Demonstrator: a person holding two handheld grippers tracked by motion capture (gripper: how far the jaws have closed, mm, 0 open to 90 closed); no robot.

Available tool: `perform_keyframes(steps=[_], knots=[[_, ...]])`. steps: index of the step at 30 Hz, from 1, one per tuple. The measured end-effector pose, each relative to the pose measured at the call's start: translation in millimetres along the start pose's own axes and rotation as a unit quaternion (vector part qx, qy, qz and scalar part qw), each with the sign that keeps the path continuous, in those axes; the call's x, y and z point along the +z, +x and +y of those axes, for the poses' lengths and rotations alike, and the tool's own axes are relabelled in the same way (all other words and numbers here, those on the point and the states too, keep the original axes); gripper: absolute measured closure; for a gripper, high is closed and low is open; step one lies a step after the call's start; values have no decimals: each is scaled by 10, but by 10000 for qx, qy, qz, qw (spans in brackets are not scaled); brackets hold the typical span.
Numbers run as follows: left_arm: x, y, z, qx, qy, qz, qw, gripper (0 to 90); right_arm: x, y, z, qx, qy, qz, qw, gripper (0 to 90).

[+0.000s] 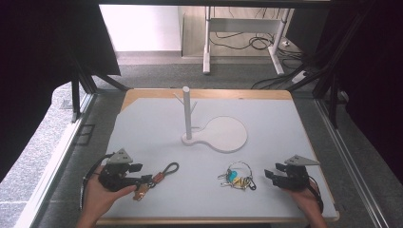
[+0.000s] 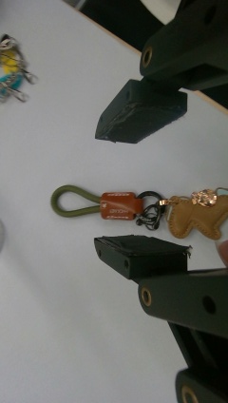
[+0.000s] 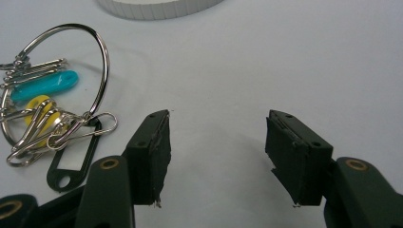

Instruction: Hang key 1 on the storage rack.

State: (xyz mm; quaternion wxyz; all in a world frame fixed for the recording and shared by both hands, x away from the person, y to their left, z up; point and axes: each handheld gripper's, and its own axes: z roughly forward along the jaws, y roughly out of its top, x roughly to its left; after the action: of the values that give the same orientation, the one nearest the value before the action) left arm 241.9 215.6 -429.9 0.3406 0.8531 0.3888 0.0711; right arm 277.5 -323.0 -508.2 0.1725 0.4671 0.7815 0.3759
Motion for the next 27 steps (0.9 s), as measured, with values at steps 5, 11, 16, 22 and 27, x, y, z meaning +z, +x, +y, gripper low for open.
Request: perform_keyframes(steps=[5, 11, 16, 22, 27], knots=[[81, -20, 130, 165, 466, -154, 9987, 436, -59, -46, -7, 120, -94, 33, 9999, 417], [332, -6, 260, 271, 1157, -363, 9923, 465, -109, -51, -25, 183, -116, -128, 9997, 416], [474, 20, 314, 335, 1492, -232, 9880, 485, -100, -49, -31, 177, -83, -177, 9997, 413], [644, 42, 367, 422, 1850, -190, 9816, 503, -120, -66, -51, 224, -67, -213, 9995, 415], [723, 62, 390, 437, 2036, -185, 9779, 532, -131, -73, -50, 222, -57, -229, 9995, 418]])
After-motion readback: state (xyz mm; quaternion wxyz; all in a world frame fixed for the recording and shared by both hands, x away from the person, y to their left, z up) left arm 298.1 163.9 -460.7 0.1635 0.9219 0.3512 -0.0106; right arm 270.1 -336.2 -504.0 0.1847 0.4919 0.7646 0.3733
